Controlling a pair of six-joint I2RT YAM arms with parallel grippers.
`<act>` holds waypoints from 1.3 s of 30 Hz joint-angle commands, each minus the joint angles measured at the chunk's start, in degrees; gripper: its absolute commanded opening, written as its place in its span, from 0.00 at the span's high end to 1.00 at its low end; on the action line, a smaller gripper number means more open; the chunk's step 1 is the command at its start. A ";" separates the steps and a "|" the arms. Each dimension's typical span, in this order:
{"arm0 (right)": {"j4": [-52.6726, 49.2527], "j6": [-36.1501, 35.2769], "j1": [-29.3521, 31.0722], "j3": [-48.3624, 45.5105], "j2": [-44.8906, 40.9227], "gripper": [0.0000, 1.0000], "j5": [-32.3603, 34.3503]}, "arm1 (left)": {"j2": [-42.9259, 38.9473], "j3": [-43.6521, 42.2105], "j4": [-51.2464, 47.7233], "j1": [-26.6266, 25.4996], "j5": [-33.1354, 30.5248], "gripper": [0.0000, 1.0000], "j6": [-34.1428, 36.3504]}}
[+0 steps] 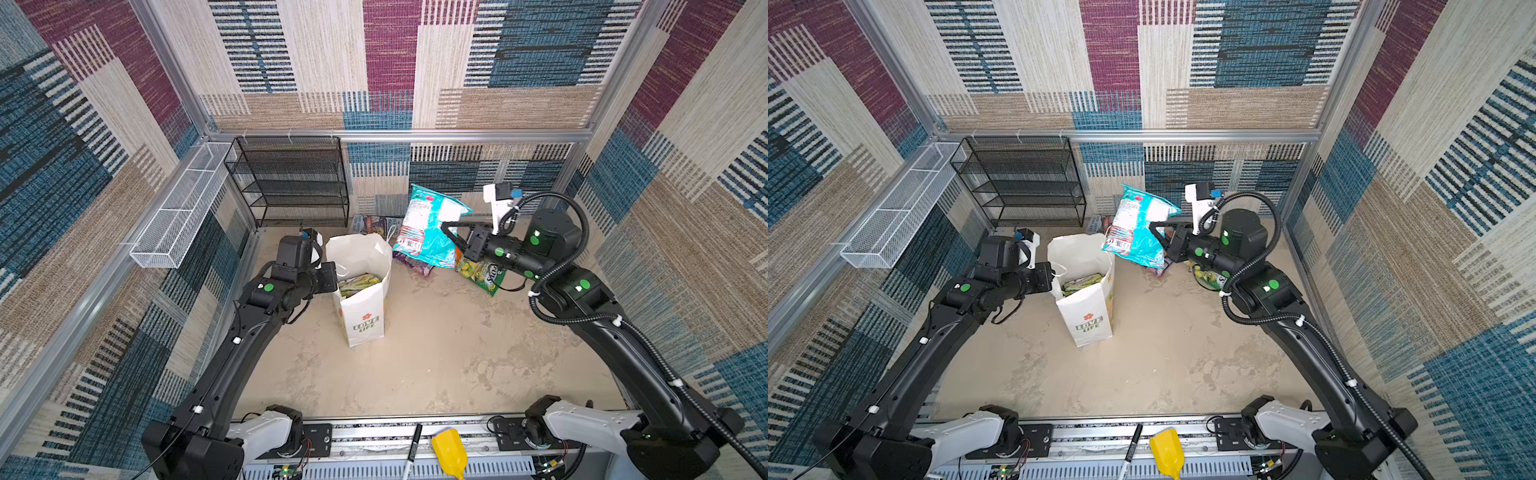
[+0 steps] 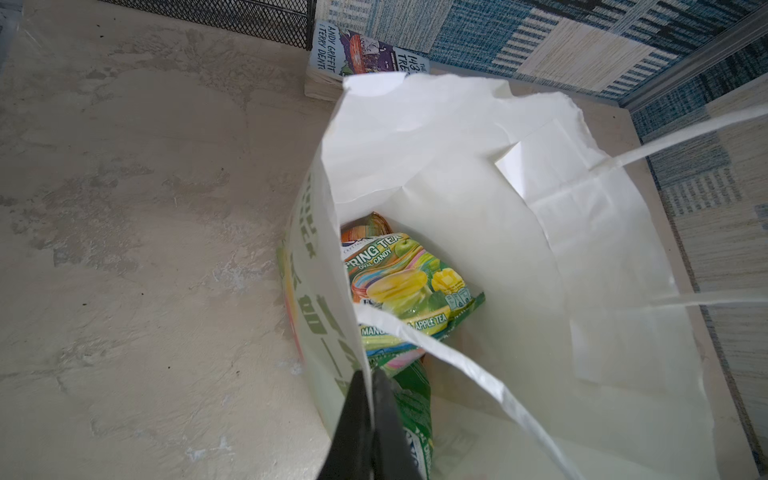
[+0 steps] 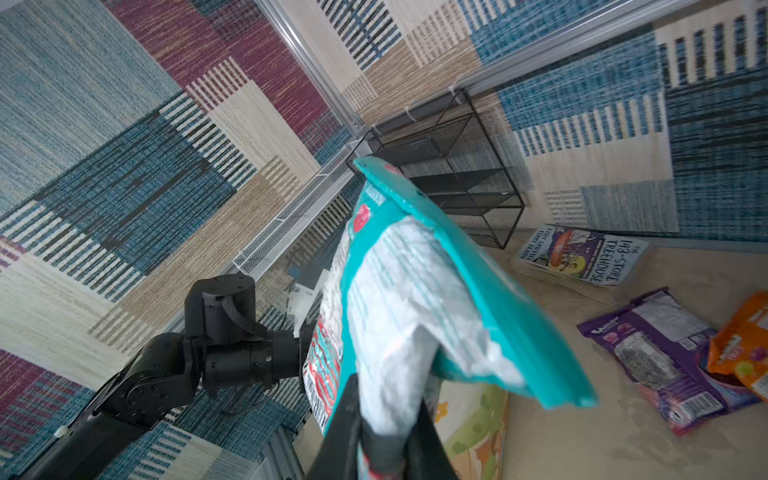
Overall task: Place the snacks into the paper bag
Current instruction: 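Lift the teal bag with the right gripper and carry it over the paper bag, then lower the teal bag into the paper bag and open the right gripper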
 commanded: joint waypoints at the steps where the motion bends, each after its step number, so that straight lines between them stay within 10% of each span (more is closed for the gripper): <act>1: -1.49 -4.25 4.03 6.37 5.54 1.00 7.04 | 0.06 0.45 1.49 0.06 0.60 1.00 0.24; 18: -20.25 -11.79 14.09 38.30 38.84 1.00 19.63 | -0.55 0.42 1.56 0.11 -0.20 1.00 0.26; 39: -25.93 -11.69 20.10 35.16 42.01 1.00 26.33 | -1.08 0.31 1.47 0.27 -1.40 1.00 0.25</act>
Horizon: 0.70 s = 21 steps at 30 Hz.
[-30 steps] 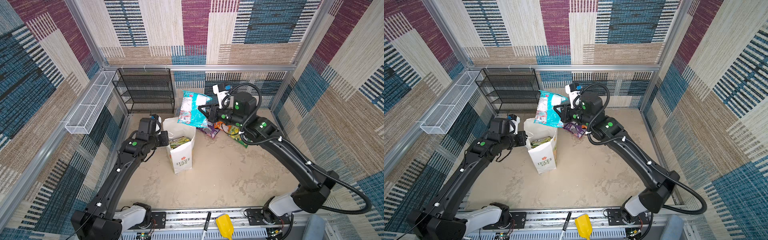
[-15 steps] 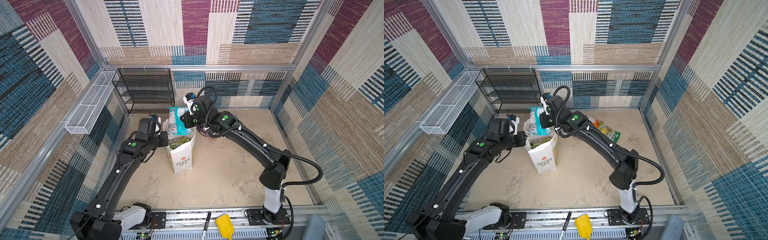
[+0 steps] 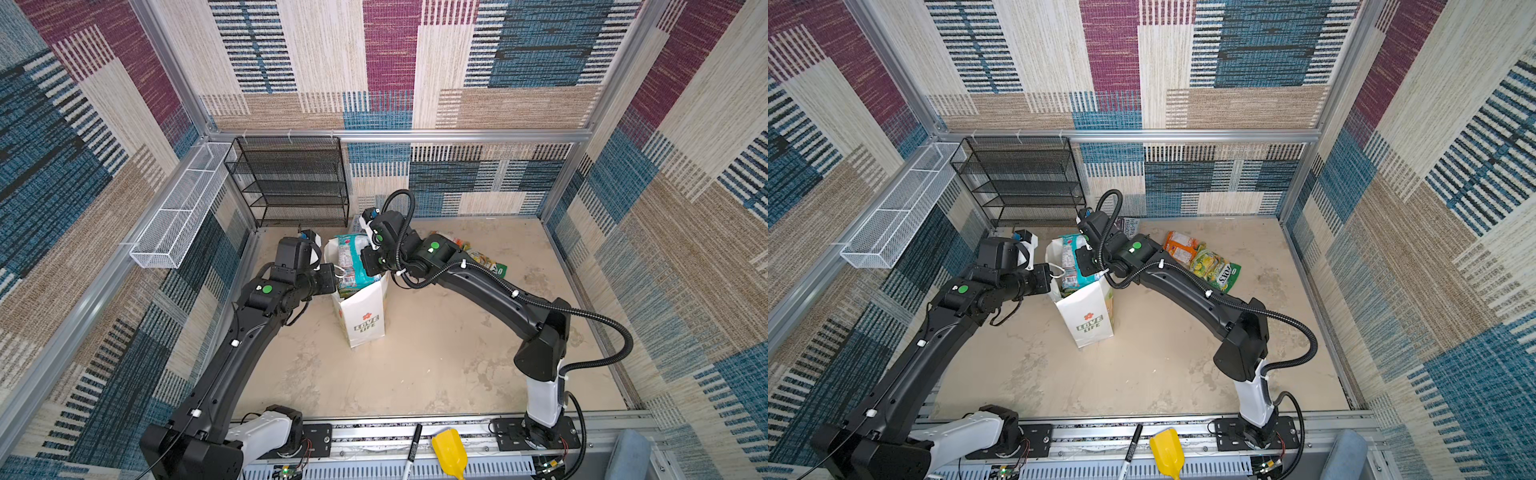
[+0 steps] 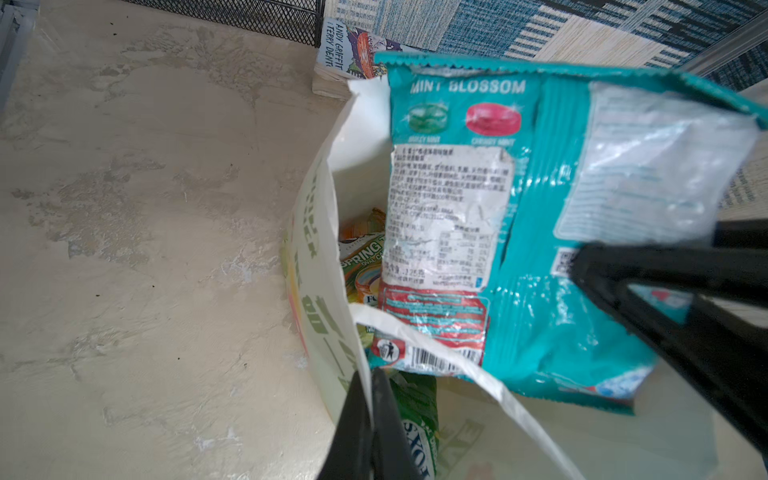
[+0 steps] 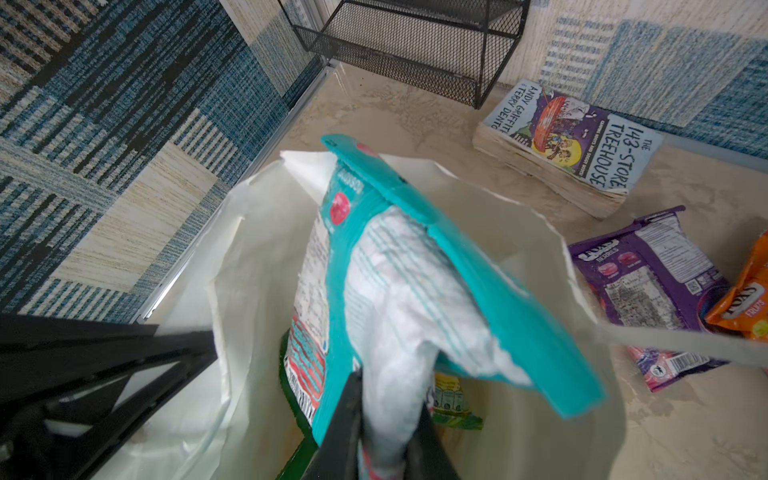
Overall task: Place the snacks into the paper bag
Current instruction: 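Lower the teal bag into the paper bag and open the right gripper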
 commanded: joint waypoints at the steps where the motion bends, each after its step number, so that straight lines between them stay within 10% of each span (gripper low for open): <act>1: 0.55 0.46 0.94 0.26 -0.94 1.00 1.41 | -0.34 0.31 2.54 0.15 -0.48 1.00 0.13; 21: -0.88 0.59 4.06 -1.53 -3.02 1.00 3.64 | -0.21 0.37 2.59 0.43 -0.08 1.00 0.04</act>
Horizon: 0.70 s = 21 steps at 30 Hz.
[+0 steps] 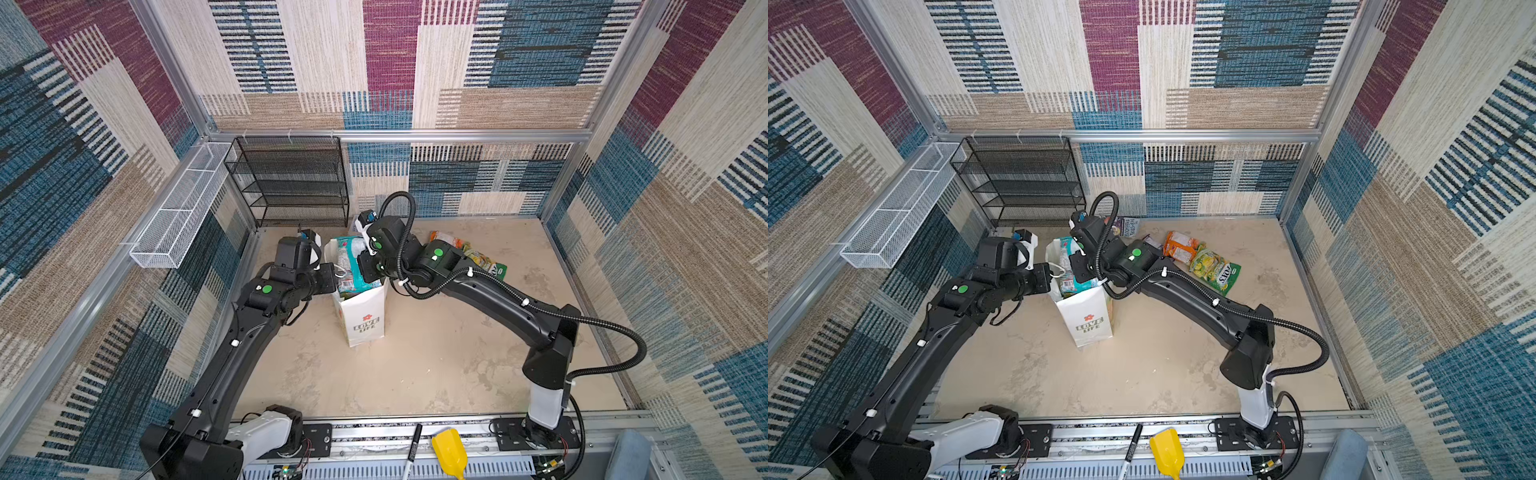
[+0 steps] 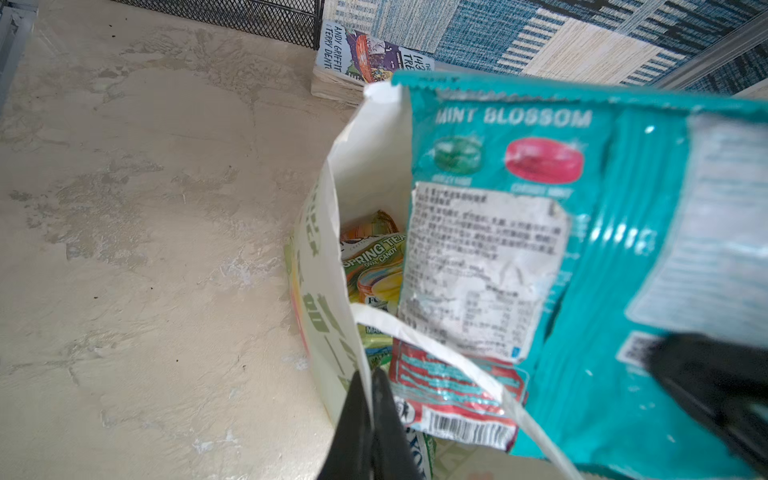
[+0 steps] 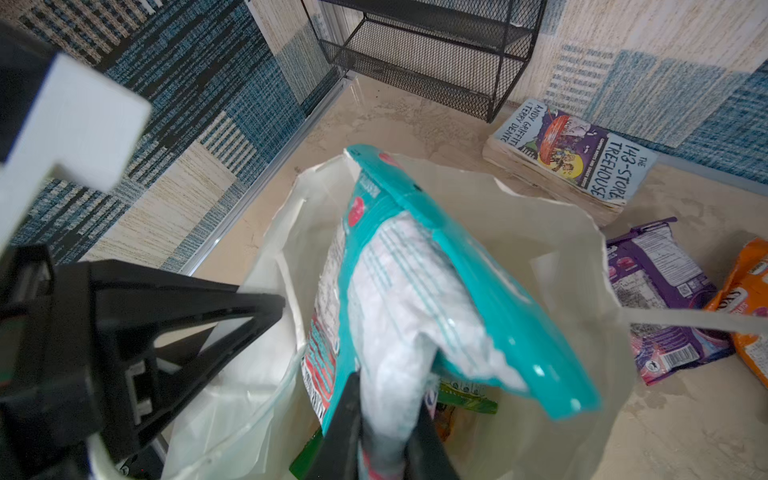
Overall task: Place the snacks into the paper bag
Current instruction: 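Lower the teal bag into the paper bag and open the right gripper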
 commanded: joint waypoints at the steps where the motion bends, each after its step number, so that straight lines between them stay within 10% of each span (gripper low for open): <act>1: -0.27 0.53 0.48 -0.42 0.27 1.00 0.43 | -0.24 0.35 2.30 0.12 -0.15 1.00 0.02; 15: -1.08 1.03 0.54 -0.55 2.72 0.91 0.55 | -0.65 0.32 2.47 0.21 0.20 1.00 -0.07; 21: -3.34 1.42 0.55 4.57 5.83 0.54 2.21 | -0.88 0.38 2.42 0.16 -0.26 1.00 0.09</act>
